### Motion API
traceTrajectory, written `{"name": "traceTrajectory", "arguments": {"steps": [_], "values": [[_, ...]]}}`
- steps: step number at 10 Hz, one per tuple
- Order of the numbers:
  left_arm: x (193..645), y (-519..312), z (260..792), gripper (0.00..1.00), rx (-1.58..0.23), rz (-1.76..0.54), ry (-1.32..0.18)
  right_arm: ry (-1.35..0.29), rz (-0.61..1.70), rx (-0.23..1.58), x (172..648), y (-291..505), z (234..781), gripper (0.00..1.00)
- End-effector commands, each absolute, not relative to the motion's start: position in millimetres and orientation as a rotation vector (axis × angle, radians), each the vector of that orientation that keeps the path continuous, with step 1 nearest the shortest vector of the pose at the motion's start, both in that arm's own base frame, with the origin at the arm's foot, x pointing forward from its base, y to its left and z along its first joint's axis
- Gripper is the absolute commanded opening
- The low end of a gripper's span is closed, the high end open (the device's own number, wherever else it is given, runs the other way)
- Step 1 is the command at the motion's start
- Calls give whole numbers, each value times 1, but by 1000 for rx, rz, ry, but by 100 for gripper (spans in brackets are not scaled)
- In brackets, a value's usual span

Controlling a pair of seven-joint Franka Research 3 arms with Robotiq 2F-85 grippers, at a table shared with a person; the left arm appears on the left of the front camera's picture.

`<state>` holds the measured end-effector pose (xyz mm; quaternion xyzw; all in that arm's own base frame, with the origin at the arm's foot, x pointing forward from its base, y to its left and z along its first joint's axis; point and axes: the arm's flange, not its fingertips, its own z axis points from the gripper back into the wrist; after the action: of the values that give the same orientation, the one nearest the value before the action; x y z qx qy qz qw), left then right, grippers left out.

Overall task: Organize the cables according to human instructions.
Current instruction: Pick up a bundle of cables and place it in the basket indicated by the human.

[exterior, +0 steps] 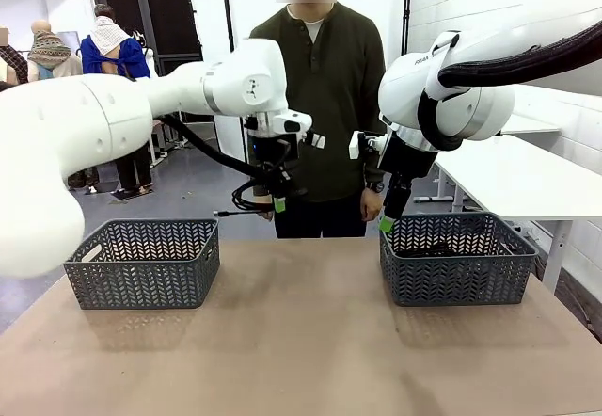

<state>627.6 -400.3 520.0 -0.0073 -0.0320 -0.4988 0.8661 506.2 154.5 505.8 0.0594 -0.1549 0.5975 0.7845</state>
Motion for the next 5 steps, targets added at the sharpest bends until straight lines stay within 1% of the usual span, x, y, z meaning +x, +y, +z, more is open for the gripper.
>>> {"name": "traceTrajectory", "arguments": {"steps": [1,3,5], "values": [[598,-366,530,0,32,-1146,-56,-335,1282,125,507,155,505,100],[584,-328,544,0,10,-1173,-63,-335,1282,125,507,155,505,100],[571,-289,547,0,5,-1233,-72,-335,1282,125,507,155,505,100]]}}
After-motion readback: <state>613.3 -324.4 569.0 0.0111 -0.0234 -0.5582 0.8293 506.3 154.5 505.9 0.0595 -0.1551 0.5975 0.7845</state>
